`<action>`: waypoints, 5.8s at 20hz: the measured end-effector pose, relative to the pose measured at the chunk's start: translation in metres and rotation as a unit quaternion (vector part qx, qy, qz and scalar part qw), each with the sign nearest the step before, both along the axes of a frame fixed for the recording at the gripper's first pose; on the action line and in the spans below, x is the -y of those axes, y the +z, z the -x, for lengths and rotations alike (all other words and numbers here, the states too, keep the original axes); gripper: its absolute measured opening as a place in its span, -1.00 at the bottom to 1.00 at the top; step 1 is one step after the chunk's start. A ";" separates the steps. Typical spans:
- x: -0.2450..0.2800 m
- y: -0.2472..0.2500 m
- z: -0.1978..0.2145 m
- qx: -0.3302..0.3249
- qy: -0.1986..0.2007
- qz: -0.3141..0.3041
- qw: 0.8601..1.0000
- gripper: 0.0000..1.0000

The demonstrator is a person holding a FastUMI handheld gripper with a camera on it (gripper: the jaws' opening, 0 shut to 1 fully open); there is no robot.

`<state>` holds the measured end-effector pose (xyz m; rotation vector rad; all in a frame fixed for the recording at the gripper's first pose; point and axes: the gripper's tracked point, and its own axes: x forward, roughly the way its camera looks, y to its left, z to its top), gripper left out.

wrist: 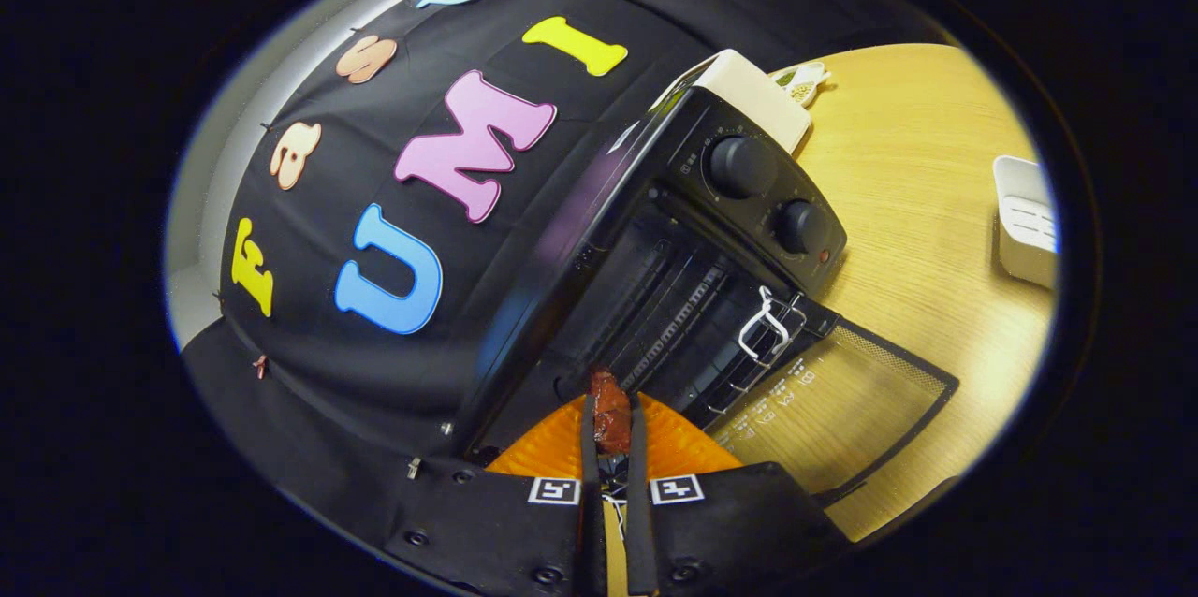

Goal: Open the toaster oven, put the food inside, and close the toaster oven door.

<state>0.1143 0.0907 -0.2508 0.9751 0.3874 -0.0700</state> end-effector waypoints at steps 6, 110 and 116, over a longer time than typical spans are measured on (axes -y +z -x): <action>-0.009 -0.024 -0.028 -0.016 -0.030 0.000 0.999 -0.75; 0.049 0.261 0.115 0.149 0.115 0.426 0.885 0.96; 0.061 0.270 0.129 0.150 0.110 0.434 0.881 0.96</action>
